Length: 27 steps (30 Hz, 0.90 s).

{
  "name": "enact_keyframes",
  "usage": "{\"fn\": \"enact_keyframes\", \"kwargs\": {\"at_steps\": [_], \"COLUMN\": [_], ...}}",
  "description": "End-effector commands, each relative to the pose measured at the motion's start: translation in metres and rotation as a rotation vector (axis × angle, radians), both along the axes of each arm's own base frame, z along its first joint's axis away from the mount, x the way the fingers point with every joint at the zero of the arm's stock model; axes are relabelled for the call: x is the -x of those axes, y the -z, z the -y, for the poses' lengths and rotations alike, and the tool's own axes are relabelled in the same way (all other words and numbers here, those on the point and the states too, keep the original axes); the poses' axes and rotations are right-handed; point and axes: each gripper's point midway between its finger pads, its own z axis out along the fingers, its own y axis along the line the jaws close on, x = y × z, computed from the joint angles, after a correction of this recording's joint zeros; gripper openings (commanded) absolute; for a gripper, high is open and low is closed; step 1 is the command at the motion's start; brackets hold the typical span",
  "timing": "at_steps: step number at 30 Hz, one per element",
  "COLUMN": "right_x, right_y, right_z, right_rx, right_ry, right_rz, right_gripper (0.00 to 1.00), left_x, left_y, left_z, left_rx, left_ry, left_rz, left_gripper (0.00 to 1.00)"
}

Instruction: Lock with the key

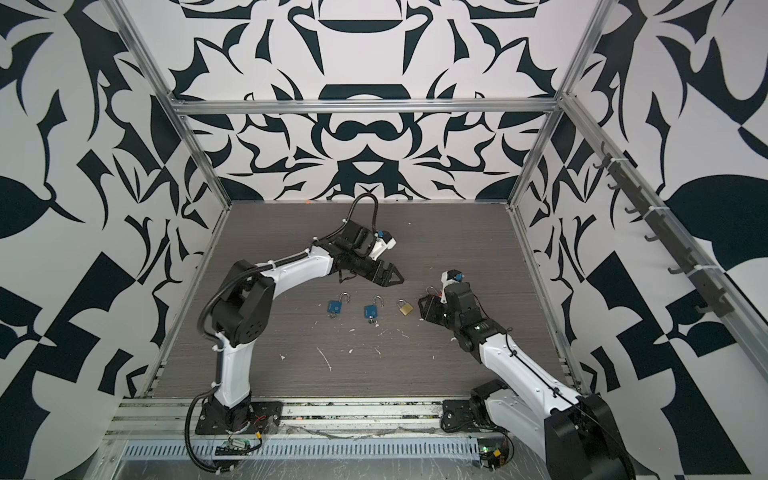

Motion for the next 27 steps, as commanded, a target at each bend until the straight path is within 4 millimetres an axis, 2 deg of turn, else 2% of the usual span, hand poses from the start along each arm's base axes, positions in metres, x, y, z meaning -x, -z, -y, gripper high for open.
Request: {"fn": "enact_keyframes", "kwargs": {"at_steps": [1, 5, 7, 10, 14, 17, 21, 26, 27], "right_x": [0.002, 0.009, 0.013, 0.017, 0.011, 0.003, -0.007, -0.014, -0.019], "right_y": [-0.013, -0.016, -0.016, -0.01, -0.003, -0.002, -0.001, 0.012, 0.012], "right_z": [-0.013, -0.032, -0.047, -0.065, -0.083, -0.098, -0.121, -0.144, -0.142], "right_rx": [0.035, 0.136, 0.17, 0.192, 0.223, 0.253, 0.325, 0.436, 0.477], "right_ry": [-0.07, -0.133, -0.175, -0.229, -0.27, -0.302, -0.327, -0.339, -0.317], "right_rz": [0.028, 0.029, 0.027, 0.007, -0.009, 0.001, 0.012, -0.035, -0.021], "right_gripper": [0.47, 0.46, 0.44, 0.43, 0.43, 0.52, 0.6, 0.61, 0.61], "left_x": [-0.024, -0.007, 0.012, 0.037, 0.061, 0.077, 0.088, 0.096, 0.097], "left_y": [-0.024, -0.032, -0.035, -0.046, -0.057, -0.066, -0.061, -0.053, -0.052], "left_z": [-0.023, -0.053, -0.066, -0.084, -0.109, -0.122, -0.144, -0.175, -0.18], "left_rx": [-0.003, 0.025, 0.074, 0.158, 0.181, 0.207, 0.203, 0.22, 0.224], "left_ry": [-0.219, -0.354, -0.354, -0.377, -0.419, -0.428, -0.471, -0.55, -0.561], "left_rz": [0.106, 0.006, -0.04, -0.04, -0.025, 0.001, 0.057, 0.075, 0.071], "left_gripper": [1.0, 1.0, 1.0, 1.0, 1.0, 1.0, 1.0, 1.0, 1.0]}}
